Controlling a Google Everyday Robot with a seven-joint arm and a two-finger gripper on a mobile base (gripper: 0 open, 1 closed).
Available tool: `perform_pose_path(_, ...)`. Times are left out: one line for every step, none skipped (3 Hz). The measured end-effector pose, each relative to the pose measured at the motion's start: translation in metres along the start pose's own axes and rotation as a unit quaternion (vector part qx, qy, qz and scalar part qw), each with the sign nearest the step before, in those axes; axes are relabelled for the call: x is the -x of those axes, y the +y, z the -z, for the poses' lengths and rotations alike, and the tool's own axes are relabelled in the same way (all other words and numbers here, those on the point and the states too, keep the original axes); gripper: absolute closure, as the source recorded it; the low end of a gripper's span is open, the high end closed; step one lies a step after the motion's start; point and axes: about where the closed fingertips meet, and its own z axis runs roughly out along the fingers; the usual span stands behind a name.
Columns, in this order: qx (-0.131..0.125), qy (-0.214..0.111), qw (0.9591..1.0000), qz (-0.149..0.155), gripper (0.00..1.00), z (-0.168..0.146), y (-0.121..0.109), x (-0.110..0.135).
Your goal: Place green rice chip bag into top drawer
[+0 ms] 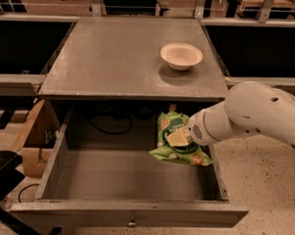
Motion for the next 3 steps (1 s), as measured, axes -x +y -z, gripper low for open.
perform_pose_path(0.000,0.000,1.0000,0.000,0.73,0.0000,0.0000,0.0000)
perform_pose_path(0.000,0.000,1.0000,0.000,0.50,0.0000,0.0000,0.0000)
perform_pose_path(0.000,0.000,1.0000,0.000,0.27,0.0000,0.0000,0.0000)
